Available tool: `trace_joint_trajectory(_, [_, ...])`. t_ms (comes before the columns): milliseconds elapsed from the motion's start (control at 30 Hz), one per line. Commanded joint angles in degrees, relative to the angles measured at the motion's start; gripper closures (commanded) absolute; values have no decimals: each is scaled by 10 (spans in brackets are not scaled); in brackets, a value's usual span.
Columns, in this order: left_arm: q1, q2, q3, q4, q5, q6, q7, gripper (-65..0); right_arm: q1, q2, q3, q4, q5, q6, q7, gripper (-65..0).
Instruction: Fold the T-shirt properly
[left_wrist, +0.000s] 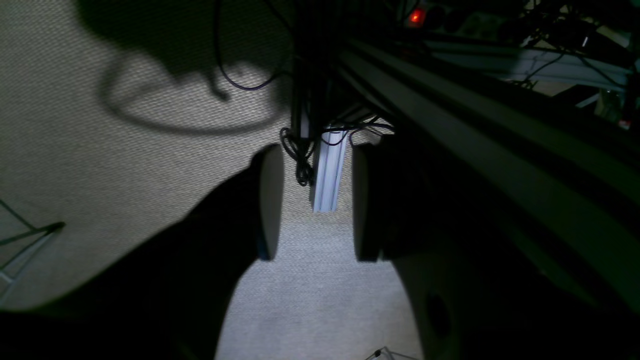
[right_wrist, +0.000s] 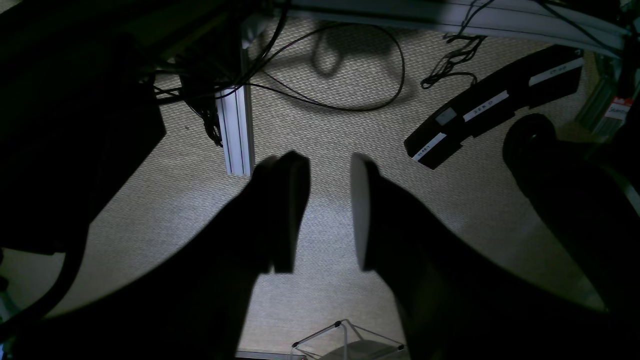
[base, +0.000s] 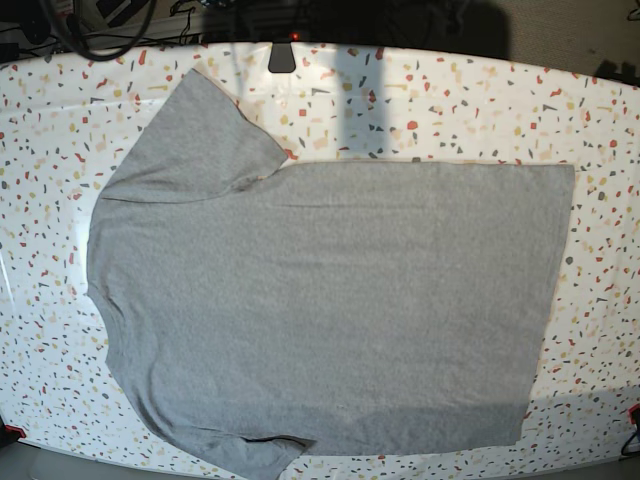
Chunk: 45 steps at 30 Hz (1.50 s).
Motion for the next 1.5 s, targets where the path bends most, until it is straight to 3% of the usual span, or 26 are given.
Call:
trace_joint_trajectory(0, [5, -2, 0, 2, 2, -4, -2, -230, -1, 2, 0, 4, -2, -2, 0, -192])
trace_joint_trajectory(433, [8, -2, 0, 2, 0, -4, -7, -230, -3, 3, 0, 4, -2, -2, -1, -192])
trace_joint_trajectory(600, [26, -2, 0, 15, 1, -4, -19, -230, -15, 19, 0, 6, -2, -2, 4, -192])
trace_joint_trajectory(767, [88, -1, 0, 96, 2, -4, -38, -230, -64, 49, 0, 50, -1, -2, 24, -192])
trace_joint_trajectory(967, [189, 4, 0, 260, 2, -7, -15, -230, -174, 85, 0, 198, 9, 31, 24, -191])
trace_joint_trajectory(1100, [263, 5, 0, 384, 0, -49, 12, -230, -275, 118, 0, 341, 55, 56, 20, -191])
trace_joint_trajectory(1233, [337, 3, 0, 509, 14, -54, 14, -230, -387, 169, 0, 500, 109, 67, 15, -191])
trace_joint_trajectory(1467, [431, 0, 0, 730, 85, -54, 59, -230, -556, 267, 3, 759, 110, 66, -11, -191])
